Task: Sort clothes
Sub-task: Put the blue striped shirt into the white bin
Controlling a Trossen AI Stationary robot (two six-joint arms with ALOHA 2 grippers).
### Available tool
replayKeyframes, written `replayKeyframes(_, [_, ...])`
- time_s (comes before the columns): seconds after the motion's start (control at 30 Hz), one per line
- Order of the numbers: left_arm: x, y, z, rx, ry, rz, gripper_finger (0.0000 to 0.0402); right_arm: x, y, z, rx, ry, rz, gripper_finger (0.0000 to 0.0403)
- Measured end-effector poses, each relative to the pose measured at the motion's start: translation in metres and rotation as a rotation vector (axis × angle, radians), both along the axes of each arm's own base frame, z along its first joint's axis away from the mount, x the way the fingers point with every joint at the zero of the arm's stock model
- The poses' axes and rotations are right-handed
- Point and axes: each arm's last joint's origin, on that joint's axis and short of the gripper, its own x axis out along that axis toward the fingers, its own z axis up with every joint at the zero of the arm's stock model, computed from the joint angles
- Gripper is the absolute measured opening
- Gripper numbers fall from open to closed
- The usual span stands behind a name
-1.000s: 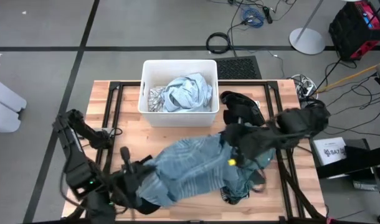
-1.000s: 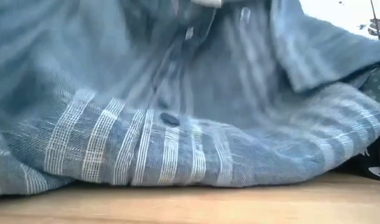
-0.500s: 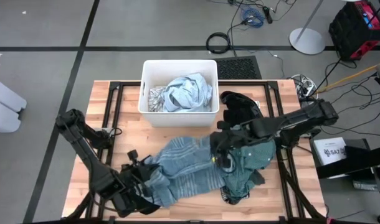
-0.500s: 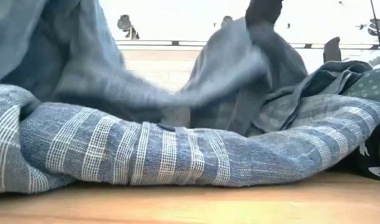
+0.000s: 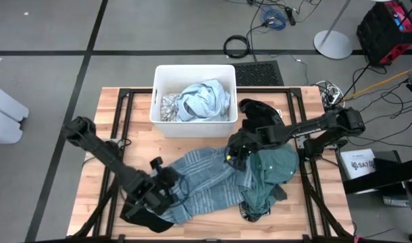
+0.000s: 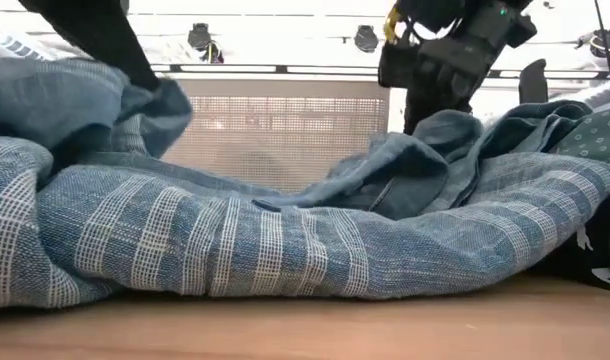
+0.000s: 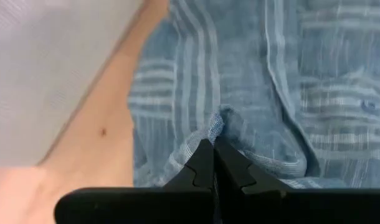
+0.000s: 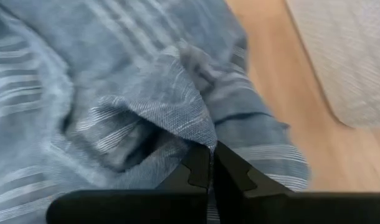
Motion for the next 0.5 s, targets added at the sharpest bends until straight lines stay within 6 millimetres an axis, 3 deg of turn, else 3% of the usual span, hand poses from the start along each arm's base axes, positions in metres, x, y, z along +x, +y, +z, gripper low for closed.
replayKeyframes(0.23, [0.025, 0.018, 0.004, -0.118, 0.061, -0.091, 0.0022, -0.001, -0.006, -0.002, -0.008, 0.013, 0.038, 0.0024])
replayKeyframes(0.5, [0.035, 0.024, 0.04, -0.029, 0.107, -0.25, 0.0137, -0.001, 0.0, -0.002, -0.066, 0.011, 0.157, 0.0132])
